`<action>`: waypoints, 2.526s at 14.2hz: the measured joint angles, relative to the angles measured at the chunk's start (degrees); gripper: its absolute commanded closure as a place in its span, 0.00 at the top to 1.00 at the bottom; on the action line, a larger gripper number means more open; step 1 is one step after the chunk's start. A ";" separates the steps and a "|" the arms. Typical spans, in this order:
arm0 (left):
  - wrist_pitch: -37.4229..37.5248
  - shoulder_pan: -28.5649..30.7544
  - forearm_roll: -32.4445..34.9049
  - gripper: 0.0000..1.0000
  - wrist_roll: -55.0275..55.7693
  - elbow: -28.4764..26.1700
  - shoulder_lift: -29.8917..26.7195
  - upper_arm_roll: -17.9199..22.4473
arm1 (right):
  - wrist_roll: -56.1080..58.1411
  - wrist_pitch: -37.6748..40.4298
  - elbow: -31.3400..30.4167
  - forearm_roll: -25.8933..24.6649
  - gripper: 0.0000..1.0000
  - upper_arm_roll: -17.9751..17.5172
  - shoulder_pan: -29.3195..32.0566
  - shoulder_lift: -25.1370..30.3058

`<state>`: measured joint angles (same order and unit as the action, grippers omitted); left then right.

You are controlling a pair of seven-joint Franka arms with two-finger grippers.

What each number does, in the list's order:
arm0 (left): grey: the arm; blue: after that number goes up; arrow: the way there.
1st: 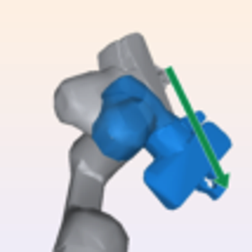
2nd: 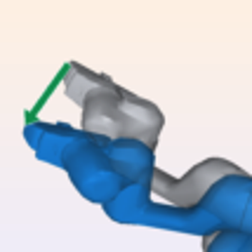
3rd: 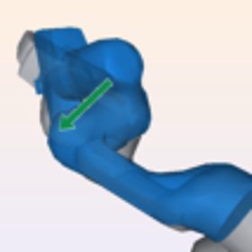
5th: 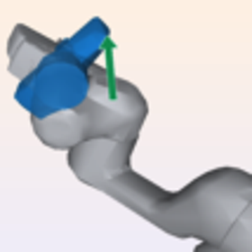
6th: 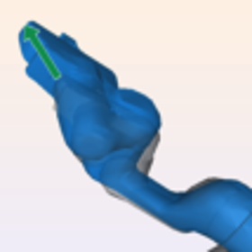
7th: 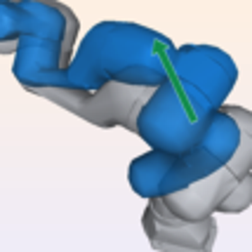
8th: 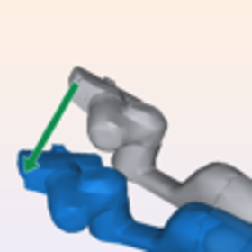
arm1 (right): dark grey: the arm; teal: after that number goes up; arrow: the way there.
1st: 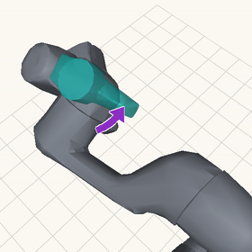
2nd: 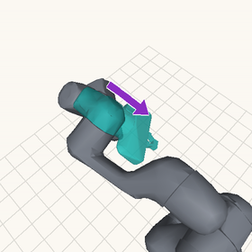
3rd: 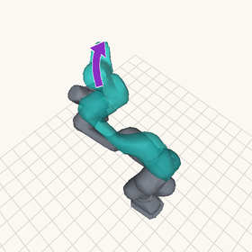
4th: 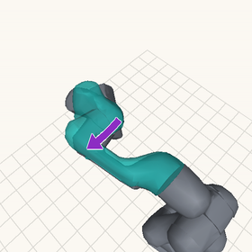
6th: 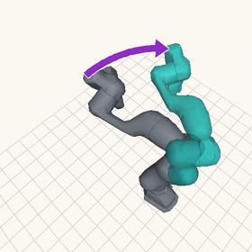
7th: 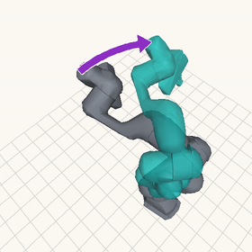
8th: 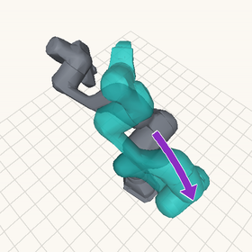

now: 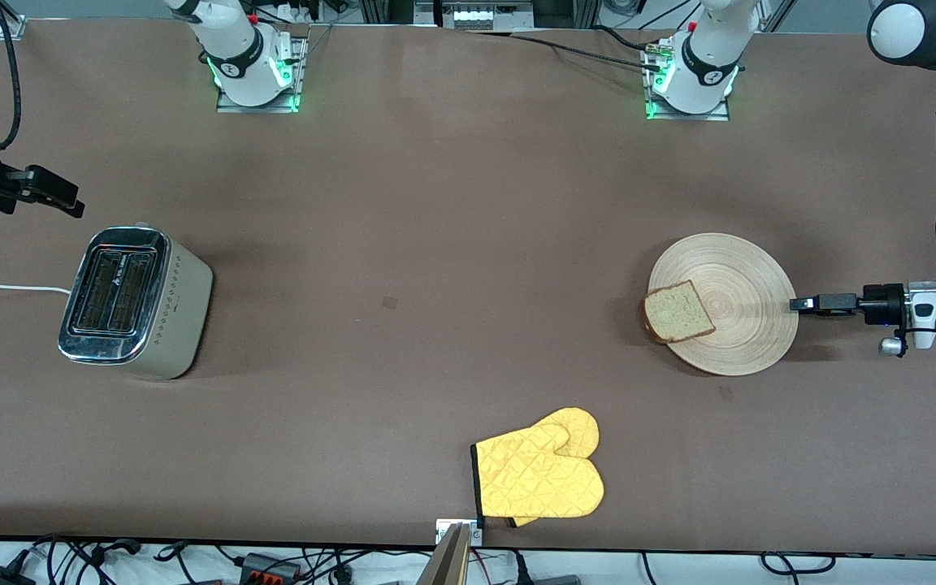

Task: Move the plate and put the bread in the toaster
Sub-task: 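Reach the left gripper down to the rim of the wooden plate, then slide the plate toward the toaster with the left gripper while the right gripper rises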

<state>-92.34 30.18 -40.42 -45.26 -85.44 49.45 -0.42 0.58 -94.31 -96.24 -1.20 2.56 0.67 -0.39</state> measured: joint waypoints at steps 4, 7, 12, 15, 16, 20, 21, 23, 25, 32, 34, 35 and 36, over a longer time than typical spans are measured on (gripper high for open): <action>-2.88 -0.56 0.00 0.58 -5.26 -1.69 0.02 0.00 | 0.00 -0.41 -0.60 0.00 1.00 0.00 -0.01 0.01; -2.94 -0.60 0.00 0.36 -10.20 -1.89 0.02 0.00 | 0.00 -1.16 -1.75 0.00 1.00 -0.03 -0.04 0.00; -2.92 -0.56 0.00 0.16 -12.13 -2.20 0.16 0.01 | 0.00 -1.32 -1.85 0.00 1.00 0.12 0.00 0.13; -2.54 -0.42 -0.20 0.01 -12.31 -2.14 0.25 0.00 | 0.00 -1.31 -1.83 0.00 1.00 0.53 0.04 1.06; -1.89 -0.37 -0.43 0.01 -12.31 -1.85 0.18 0.00 | 0.00 -1.29 -1.83 0.01 1.00 0.52 0.04 1.25; -1.89 -0.43 -0.43 0.01 -12.30 -1.73 0.16 -0.01 | 0.05 -1.69 -2.27 0.21 1.00 -0.24 -1.92 -0.02; -1.89 -0.47 -0.43 0.01 -12.17 -1.67 0.12 -0.02 | 0.01 -2.11 -2.33 0.24 1.00 -0.38 -3.59 -1.00; -1.70 -0.63 -0.43 0.01 -11.43 -1.20 -0.06 -0.18 | -1.45 -3.26 -2.33 0.24 1.00 -0.59 -7.44 -2.69; 0.19 -0.87 -0.41 0.01 -10.26 0.82 -0.21 -0.92 | -5.00 -4.70 -2.32 0.24 1.00 -0.69 -10.39 -3.15; 5.89 -3.75 -1.99 0.01 -3.96 3.60 -0.35 -8.24 | -6.28 -10.62 -2.35 0.24 1.00 -0.71 -12.44 -7.12; 5.23 -7.46 -3.47 0.01 -1.95 3.60 -0.34 -8.87 | -6.28 -11.47 -2.33 0.24 1.00 -0.72 -13.18 -8.09; 4.08 -9.87 -3.77 0.01 -1.44 3.54 -0.34 -8.96 | -6.28 -11.48 -2.32 0.24 1.00 -0.72 -13.34 -8.13; 2.06 -12.50 -4.52 0.01 -1.05 3.34 -0.31 -9.00 | -6.28 -11.48 -2.30 0.24 1.00 -0.69 -13.34 -8.12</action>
<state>-90.28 17.68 -44.94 -46.31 -82.10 49.14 -9.42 -5.70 -105.79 -98.54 -0.96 1.86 -12.67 -8.51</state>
